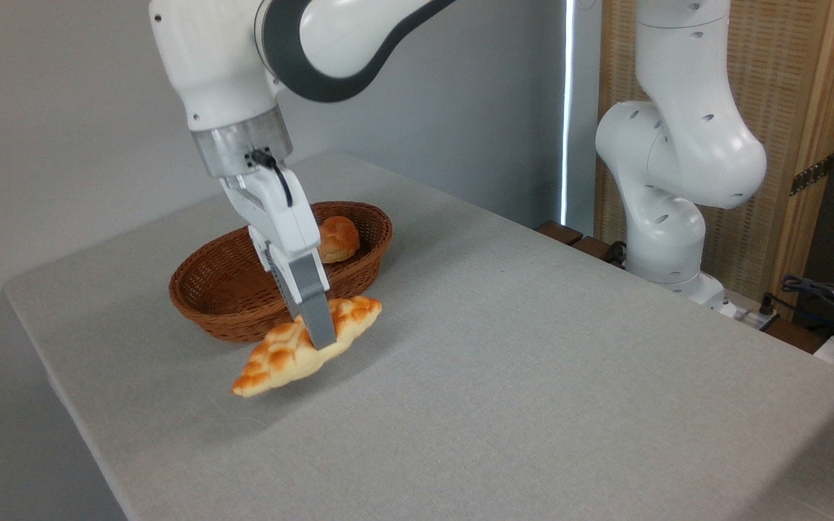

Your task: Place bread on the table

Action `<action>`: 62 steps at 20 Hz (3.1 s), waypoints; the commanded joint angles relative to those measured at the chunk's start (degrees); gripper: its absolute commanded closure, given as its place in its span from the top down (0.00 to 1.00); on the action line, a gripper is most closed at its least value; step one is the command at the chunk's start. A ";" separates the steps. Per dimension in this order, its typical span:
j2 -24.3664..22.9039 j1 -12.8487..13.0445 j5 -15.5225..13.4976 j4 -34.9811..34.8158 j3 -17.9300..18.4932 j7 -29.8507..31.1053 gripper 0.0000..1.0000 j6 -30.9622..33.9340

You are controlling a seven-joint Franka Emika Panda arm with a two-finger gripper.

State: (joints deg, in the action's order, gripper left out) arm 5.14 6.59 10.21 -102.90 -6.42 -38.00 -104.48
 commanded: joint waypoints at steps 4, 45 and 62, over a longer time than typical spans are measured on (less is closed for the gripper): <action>0.04 0.53 1.04 0.06 0.26 -0.41 1.00 0.77; -4.18 -3.78 -16.54 15.44 9.06 1.96 1.00 13.58; -2.42 -4.04 -8.98 15.53 4.75 1.17 1.00 13.33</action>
State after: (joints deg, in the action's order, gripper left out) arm 2.33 2.53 0.58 -88.26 -1.94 -36.15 -90.90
